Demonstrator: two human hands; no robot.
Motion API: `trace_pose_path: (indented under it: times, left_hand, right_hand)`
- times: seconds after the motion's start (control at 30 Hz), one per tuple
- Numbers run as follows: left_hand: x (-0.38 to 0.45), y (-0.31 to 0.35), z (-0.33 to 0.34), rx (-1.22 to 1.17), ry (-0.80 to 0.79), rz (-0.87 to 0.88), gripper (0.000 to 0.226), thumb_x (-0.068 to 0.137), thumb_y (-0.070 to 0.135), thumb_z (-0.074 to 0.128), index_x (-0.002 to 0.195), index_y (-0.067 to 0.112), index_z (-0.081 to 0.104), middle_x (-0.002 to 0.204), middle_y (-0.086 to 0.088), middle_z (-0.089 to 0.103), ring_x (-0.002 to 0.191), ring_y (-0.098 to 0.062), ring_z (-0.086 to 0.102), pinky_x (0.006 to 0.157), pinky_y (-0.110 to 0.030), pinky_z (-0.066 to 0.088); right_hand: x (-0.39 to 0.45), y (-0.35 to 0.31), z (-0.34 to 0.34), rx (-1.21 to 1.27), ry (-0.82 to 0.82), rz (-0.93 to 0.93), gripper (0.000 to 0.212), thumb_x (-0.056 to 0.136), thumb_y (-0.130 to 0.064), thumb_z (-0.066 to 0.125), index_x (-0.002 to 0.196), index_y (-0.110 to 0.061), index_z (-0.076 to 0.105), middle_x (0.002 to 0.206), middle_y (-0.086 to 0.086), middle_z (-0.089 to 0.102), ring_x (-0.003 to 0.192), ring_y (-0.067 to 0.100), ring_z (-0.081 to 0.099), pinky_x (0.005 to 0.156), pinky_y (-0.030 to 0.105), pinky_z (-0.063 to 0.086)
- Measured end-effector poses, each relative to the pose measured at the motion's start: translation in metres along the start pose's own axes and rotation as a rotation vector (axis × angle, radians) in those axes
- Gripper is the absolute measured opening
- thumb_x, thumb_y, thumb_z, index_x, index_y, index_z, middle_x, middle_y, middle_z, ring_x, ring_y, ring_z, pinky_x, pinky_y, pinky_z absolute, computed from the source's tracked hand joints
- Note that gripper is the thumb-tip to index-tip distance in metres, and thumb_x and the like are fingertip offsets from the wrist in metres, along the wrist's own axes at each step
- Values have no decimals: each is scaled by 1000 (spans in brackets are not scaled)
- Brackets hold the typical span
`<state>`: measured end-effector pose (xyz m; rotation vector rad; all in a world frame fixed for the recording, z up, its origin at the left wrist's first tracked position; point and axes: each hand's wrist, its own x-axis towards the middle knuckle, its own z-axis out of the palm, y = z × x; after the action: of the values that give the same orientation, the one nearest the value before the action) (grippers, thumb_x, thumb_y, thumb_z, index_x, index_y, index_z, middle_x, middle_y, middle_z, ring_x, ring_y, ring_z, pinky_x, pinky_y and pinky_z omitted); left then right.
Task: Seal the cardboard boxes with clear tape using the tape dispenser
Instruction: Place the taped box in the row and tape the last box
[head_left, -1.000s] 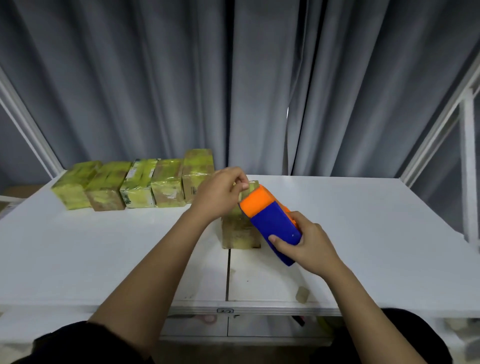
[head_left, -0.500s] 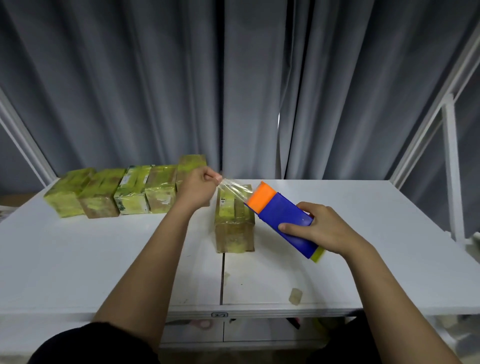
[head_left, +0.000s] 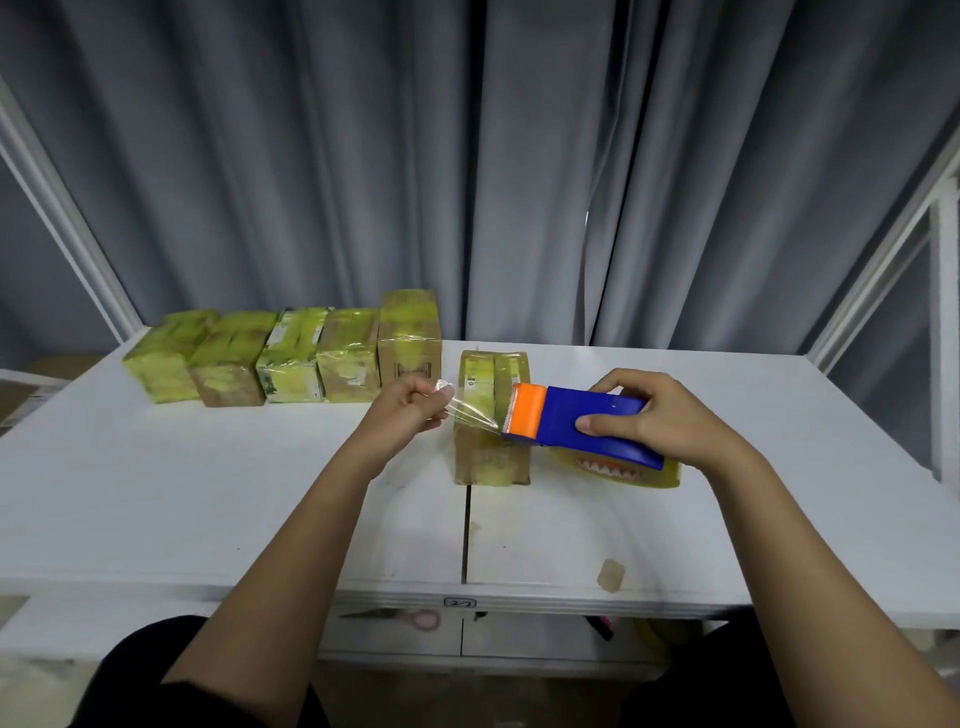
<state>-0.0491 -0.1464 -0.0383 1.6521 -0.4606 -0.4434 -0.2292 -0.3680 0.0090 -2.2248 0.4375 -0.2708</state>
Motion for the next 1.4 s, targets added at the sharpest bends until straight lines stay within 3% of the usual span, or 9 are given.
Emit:
trace_pose_path:
  times: [0.1,0.2,0.33,0.6,0.77,0.97,1.07,1.17,1.4]
  left_hand:
    - [2,0,4,-25,82,59,20,89,15,65,75,9,52,76,-8,57,79,-20,64,75,-27,56]
    - [7,3,9,-55,126,54,19,89,13,65,78,7,51,93,-18,61,65,-10,66,60,-23,55]
    - [10,8,19,8,125,58,21,89,16,65,76,9,50,81,-13,58,52,-3,59,51,-19,52]
    - [29,18,31,295,113,122,22,88,25,65,73,16,53,70,2,58,72,-16,59,75,-32,47]
    - [34,33,41,451,126,227,22,93,26,58,77,13,51,71,8,50,67,-11,50,67,-31,44]
    - [34,18,37,294,114,138,27,92,21,61,71,18,45,68,0,54,63,-19,53,76,-46,53]
    - [30,10,33,254,121,92,27,93,20,60,71,17,44,69,1,54,61,-17,53,75,-40,52]
    - [20,4,29,264,127,83,21,95,21,57,77,14,47,74,5,51,62,-12,57,60,-23,42]
    - [15,-19,25,162,213,26,21,95,24,56,77,16,48,76,6,50,63,-9,62,57,-21,37]
  right_hand:
    - [-1,8,-1,135,-24,-6,40,63,-46,82,94,-24,67,90,-4,72,79,15,70,71,30,58]
    - [-6,21,2,315,15,-1,40,63,-38,82,96,-20,68,90,4,73,82,24,70,67,30,58]
    - [-11,33,9,399,25,24,39,65,-35,76,98,-16,68,93,2,73,86,24,70,64,26,56]
    - [-13,31,4,296,-59,-10,42,70,-40,81,102,-16,69,94,-3,73,87,17,70,69,28,57]
    - [-9,23,-6,240,-91,2,39,68,-43,73,100,-20,70,90,-7,73,84,14,70,66,23,55]
    - [1,26,-16,177,-54,33,41,66,-49,71,99,-26,71,90,-11,73,84,11,70,71,27,58]
    - [4,24,-14,140,-37,34,43,67,-51,71,102,-26,71,93,-11,73,83,9,70,71,27,58]
    - [11,21,-11,57,-28,25,33,76,-43,75,104,-26,70,94,-12,72,82,8,69,71,26,57]
    - [36,3,-9,-101,-62,13,31,79,-42,75,103,-24,68,93,-11,71,83,9,68,70,24,55]
